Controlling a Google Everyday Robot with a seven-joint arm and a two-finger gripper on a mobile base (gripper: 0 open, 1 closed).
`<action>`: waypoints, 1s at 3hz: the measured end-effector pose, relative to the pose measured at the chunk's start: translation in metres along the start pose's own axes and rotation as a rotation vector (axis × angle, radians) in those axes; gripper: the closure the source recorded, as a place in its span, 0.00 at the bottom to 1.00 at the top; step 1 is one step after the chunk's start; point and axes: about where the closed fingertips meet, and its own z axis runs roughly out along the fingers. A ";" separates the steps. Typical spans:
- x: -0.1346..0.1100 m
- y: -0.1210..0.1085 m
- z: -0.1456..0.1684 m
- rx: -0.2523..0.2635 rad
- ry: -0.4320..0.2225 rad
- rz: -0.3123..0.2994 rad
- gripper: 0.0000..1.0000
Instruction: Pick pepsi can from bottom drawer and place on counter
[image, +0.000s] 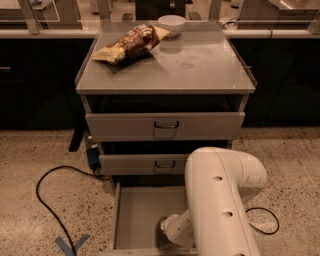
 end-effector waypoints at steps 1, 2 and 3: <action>0.000 0.000 0.000 0.000 0.000 0.000 1.00; -0.024 -0.009 -0.016 0.004 -0.033 -0.013 1.00; -0.070 -0.031 -0.052 -0.031 -0.091 -0.008 1.00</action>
Offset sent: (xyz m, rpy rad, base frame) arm 0.0348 0.0035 0.0767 0.0212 -0.0917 0.0363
